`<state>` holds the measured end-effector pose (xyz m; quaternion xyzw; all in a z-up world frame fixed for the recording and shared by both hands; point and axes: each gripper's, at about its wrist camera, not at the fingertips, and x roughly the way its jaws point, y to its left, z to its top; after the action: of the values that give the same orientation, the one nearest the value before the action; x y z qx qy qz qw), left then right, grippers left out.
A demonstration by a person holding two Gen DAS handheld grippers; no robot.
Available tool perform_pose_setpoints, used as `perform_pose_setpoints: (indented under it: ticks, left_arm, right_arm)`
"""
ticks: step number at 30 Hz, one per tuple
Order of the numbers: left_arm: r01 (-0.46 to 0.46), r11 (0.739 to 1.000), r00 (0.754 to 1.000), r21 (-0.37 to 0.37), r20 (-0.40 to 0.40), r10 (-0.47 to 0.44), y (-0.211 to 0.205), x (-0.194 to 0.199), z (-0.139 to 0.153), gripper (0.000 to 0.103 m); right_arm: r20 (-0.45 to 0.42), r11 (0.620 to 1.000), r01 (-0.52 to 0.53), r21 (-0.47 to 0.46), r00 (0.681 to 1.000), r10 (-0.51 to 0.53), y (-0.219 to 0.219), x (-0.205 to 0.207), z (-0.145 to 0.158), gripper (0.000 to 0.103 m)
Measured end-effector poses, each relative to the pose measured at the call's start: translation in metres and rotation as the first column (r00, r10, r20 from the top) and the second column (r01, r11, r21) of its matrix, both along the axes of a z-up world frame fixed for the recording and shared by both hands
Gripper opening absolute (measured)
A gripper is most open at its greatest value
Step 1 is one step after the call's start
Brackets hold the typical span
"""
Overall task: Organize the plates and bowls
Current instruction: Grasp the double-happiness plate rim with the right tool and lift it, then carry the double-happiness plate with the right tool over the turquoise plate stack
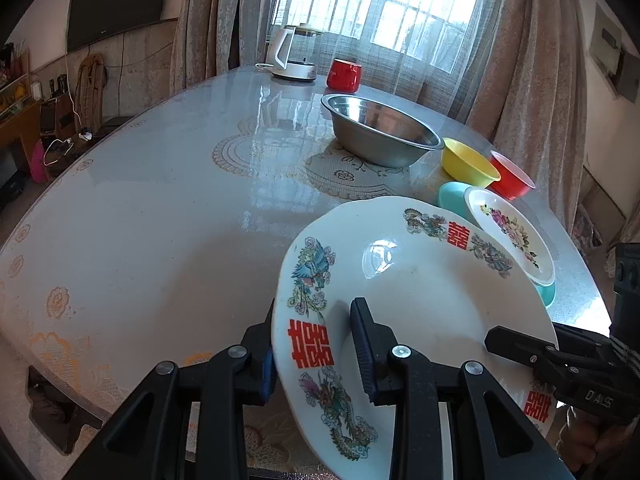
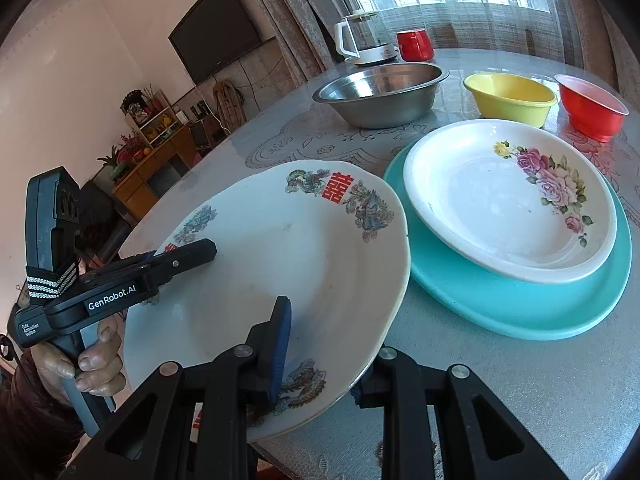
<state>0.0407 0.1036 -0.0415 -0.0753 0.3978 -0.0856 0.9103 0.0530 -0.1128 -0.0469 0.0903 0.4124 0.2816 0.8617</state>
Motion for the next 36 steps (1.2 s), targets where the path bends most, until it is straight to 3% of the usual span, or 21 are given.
perform_pose_setpoints:
  ticks: [9,25,36]
  left_arm:
    - [0.003,1.000,1.000,-0.022,0.025,-0.003,-0.001,-0.004,0.007,0.032]
    - [0.013,0.998,0.999,-0.055,0.050,-0.011,-0.002,-0.009,0.015,0.032]
    - [0.106,0.993,0.991,-0.051,0.091,-0.101,-0.044,0.018,0.039,0.032]
  right_arm:
    - [-0.014,0.999,-0.014,0.039,1.000,0.015,-0.005,-0.004,-0.002,0.024]
    - [0.028,1.000,-0.017,0.015,0.999,0.017,-0.005,-0.011,0.010,0.024]
    - [0.076,0.997,0.080,0.019,0.994,-0.081,-0.043,-0.011,0.030,0.024]
